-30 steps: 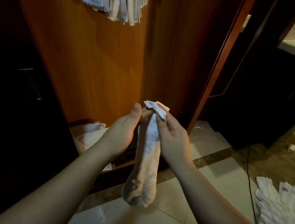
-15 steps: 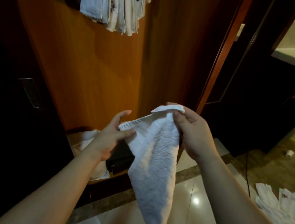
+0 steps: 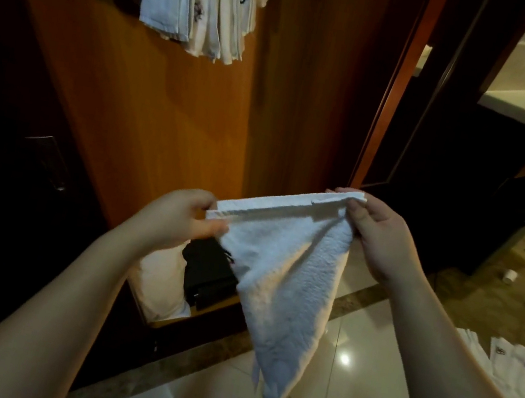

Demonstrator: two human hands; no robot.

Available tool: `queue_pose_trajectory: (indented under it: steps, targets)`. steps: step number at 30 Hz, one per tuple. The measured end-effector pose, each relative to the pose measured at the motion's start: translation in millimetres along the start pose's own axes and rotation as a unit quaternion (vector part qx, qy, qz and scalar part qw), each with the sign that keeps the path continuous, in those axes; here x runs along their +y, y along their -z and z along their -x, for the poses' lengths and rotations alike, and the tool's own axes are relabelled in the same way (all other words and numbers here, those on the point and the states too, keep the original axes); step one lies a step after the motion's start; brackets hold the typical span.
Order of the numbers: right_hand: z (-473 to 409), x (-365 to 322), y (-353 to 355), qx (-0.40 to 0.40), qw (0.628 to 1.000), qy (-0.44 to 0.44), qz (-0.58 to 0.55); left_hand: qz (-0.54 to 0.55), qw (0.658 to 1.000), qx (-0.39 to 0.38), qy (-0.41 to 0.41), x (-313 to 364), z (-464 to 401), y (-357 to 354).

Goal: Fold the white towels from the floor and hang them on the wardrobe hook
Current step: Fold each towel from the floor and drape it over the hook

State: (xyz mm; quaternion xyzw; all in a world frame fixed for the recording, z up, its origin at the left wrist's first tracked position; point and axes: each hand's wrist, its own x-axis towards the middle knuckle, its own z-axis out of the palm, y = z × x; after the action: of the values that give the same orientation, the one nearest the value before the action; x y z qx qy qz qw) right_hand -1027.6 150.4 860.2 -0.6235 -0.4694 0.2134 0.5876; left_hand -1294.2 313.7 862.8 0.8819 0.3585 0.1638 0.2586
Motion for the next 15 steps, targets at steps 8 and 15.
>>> queue_pose_trajectory:
  steps: [8,15]
  targets:
    - [-12,5,-1,0.071,0.997,0.026,-0.016,0.212,0.973,0.089,-0.017,19,-10,17]
    - [-21,-5,-12,0.156,0.983,0.070,0.059,0.434,0.891,0.125,0.033,28,-18,12]
